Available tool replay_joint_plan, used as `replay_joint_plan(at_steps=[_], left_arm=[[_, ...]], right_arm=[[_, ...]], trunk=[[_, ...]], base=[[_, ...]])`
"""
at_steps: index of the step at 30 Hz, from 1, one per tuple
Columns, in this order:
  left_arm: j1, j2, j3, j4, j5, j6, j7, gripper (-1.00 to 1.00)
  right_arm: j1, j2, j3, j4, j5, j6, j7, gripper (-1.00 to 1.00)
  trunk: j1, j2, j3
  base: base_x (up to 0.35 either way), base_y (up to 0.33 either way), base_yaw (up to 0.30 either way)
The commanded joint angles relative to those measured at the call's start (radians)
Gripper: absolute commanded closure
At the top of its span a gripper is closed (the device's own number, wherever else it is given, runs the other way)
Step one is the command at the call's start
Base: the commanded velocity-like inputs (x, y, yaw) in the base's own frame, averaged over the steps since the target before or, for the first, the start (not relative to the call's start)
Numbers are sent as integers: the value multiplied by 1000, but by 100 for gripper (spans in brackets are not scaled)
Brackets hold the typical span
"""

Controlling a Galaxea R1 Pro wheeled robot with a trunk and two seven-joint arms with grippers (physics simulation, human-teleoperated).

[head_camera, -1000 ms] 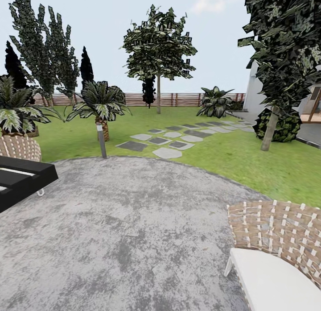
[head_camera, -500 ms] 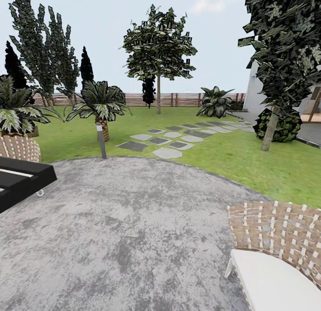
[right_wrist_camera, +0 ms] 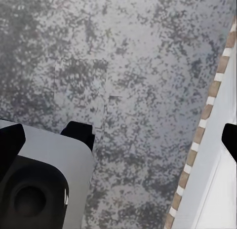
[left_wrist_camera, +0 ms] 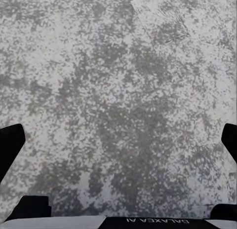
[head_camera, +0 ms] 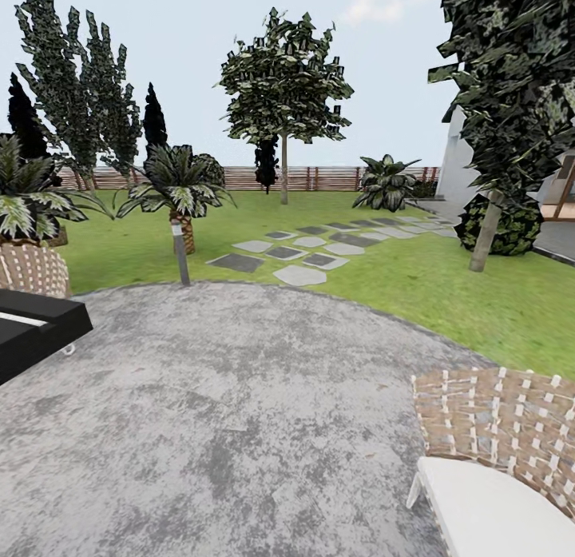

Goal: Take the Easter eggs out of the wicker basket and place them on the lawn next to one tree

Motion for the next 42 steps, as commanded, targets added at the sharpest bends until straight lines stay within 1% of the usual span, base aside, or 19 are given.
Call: replay_joint_plan(at_steps=[1, 42], left_arm=[[0, 0, -1, -1, 10, -2, -1, -100], [0, 0, -1, -1, 10, -2, -1, -100]], right_arm=[[0, -1, 4, -1, 8, 0, 0, -100], [0, -1, 4, -1, 8, 0, 0, -100]], trunk=[[0, 0, -1], [0, 0, -1]], base=[[258, 0, 0], [334, 0, 0]])
